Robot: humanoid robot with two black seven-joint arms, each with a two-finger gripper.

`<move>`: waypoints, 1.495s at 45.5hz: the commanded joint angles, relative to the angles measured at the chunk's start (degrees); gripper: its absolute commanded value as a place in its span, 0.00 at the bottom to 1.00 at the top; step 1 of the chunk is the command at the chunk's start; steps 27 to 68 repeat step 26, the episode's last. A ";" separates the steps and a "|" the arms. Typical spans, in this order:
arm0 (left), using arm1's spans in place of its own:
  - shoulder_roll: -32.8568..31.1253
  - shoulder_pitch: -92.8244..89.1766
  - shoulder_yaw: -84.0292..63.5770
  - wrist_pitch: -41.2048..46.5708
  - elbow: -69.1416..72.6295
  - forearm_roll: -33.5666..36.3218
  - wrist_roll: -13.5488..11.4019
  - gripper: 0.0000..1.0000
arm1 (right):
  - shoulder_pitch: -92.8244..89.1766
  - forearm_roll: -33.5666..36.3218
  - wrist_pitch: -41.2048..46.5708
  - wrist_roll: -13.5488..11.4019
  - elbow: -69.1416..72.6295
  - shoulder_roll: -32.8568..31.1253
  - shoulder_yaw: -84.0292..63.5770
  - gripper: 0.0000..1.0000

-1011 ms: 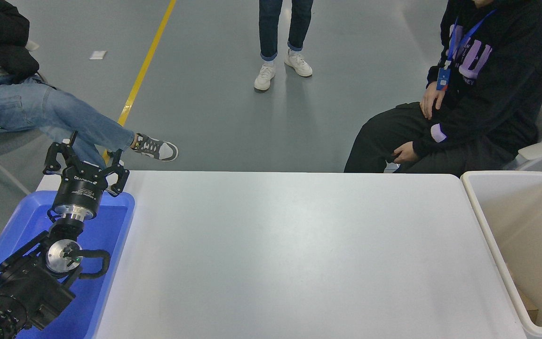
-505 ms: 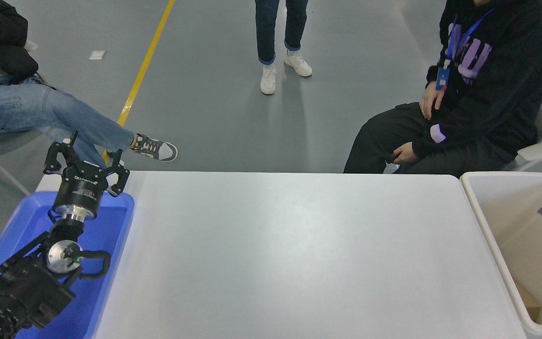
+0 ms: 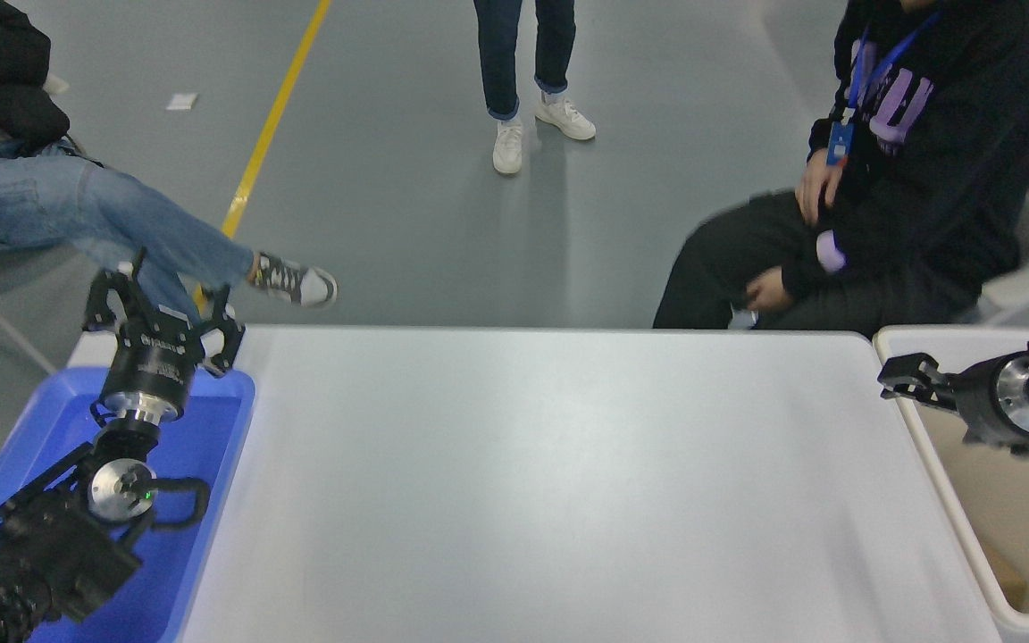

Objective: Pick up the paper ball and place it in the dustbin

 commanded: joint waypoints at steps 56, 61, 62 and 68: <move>-0.05 0.03 -0.08 0.01 -0.02 0.00 0.00 0.98 | 27.68 0.65 20.81 0.16 4.09 17.17 -5.53 1.00; -0.05 0.03 -0.08 0.01 -0.02 0.00 0.00 0.98 | 27.68 0.65 20.81 0.16 4.09 17.17 -5.53 1.00; -0.05 0.03 -0.08 0.01 -0.02 0.00 0.00 0.98 | 27.68 0.65 20.81 0.16 4.09 17.17 -5.53 1.00; -0.05 0.03 -0.08 0.01 -0.02 0.00 0.00 0.98 | 27.68 0.65 20.81 0.16 4.09 17.17 -5.53 1.00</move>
